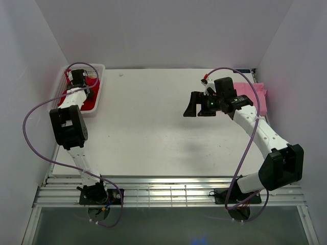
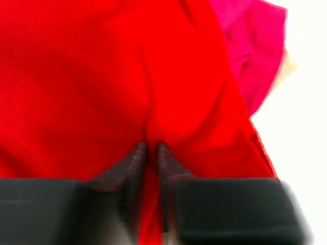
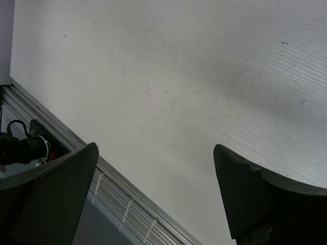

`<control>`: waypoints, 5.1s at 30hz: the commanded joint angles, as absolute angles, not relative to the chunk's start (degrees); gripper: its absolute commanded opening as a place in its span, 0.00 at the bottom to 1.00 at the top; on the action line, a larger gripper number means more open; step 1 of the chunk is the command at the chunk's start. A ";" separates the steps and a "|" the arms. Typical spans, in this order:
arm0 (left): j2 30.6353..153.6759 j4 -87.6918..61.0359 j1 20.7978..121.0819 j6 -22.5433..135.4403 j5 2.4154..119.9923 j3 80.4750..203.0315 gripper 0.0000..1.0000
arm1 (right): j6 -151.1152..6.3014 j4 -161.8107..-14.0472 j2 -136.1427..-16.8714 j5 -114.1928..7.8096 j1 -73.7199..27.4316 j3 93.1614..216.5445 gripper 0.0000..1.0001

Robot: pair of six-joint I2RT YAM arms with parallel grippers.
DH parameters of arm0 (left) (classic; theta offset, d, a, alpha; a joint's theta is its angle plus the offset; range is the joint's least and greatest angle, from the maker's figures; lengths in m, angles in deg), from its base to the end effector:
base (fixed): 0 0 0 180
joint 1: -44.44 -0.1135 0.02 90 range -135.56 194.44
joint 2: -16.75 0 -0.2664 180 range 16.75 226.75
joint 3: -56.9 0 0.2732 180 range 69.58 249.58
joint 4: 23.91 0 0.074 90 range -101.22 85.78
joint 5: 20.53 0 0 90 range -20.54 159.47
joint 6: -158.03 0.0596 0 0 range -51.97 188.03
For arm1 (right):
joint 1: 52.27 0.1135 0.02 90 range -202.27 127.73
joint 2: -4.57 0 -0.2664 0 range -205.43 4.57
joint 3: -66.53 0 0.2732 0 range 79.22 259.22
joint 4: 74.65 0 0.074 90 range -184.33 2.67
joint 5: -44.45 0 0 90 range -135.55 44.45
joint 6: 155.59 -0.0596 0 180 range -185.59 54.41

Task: Fold and stack the t-shirts
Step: Grab crumpled tshirt from bin with the right arm, then move the tshirt to the center of the board, then flatten out the tshirt

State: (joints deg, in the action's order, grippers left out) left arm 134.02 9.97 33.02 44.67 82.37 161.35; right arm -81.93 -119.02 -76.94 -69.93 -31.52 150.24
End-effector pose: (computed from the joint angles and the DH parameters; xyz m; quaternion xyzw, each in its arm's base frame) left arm 0.4865 0.1119 0.1935 -0.3156 0.8690 0.0657 0.3755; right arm 0.3174 0.1466 0.3013 -0.1199 0.8896 0.3090 0.3143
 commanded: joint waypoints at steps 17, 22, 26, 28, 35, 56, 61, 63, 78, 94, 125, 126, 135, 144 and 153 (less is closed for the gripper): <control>113.97 17.96 47.15 42.28 67.92 178.74 0.00 | -84.14 -114.67 -78.75 -71.83 -27.75 148.92 1.00; 108.69 12.52 51.03 36.05 53.23 176.21 0.00 | -84.14 -114.58 -78.05 -70.86 -27.13 147.61 1.00; 106.13 7.76 52.00 33.84 41.72 174.70 0.00 | -84.05 -113.70 -77.25 -70.60 -27.13 145.67 1.00; 105.18 8.63 52.44 34.01 40.64 174.18 0.00 | -84.22 -113.70 -77.08 -70.51 -27.13 145.14 1.00; 99.46 15.83 52.53 39.90 41.70 154.78 0.09 | -85.45 -113.35 -73.83 -69.81 -27.13 142.50 0.95; 98.73 8.30 62.54 38.33 55.93 129.86 0.65 | -87.74 -103.60 -79.88 -61.99 -25.82 136.42 0.70; 109.98 7.23 69.57 39.37 58.74 142.08 0.64 | -86.86 -103.16 -87.88 -60.32 -24.15 139.51 0.64; 115.26 7.67 72.28 40.07 60.06 145.42 0.64 | -86.95 -103.07 -89.72 -59.88 -23.71 140.12 0.63; 126.96 9.52 82.23 42.89 67.35 149.04 0.63 | -88.09 -101.40 -90.78 -61.99 -20.81 138.37 0.43; 127.31 9.26 83.02 42.19 66.56 146.49 0.58 | -87.57 -102.54 -93.77 -62.08 -18.52 139.25 0.40; 109.31 18.76 55.78 36.92 74.92 169.84 0.00 | -78.16 -129.08 -94.49 -55.30 -33.37 189.26 0.08; 107.73 17.44 55.69 36.57 74.31 166.47 0.00 | -78.33 -128.56 -93.52 -55.57 -33.29 188.13 0.08; 98.32 16.02 60.86 34.37 59.09 128.88 0.10 | -78.77 -123.81 -74.63 -54.96 -31.53 147.32 0.08; 93.31 21.73 70.72 28.04 71.37 117.65 0.55 | -82.47 -124.60 -66.18 -52.41 -29.77 129.14 0.32; 107.53 16.64 72.47 29.27 66.93 133.65 0.56 | -81.24 -120.56 -81.54 -50.48 -29.77 144.25 0.42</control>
State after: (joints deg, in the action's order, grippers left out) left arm 103.55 19.74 71.36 29.44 68.97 130.44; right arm -81.65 -124.61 -77.03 -51.97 -29.97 139.93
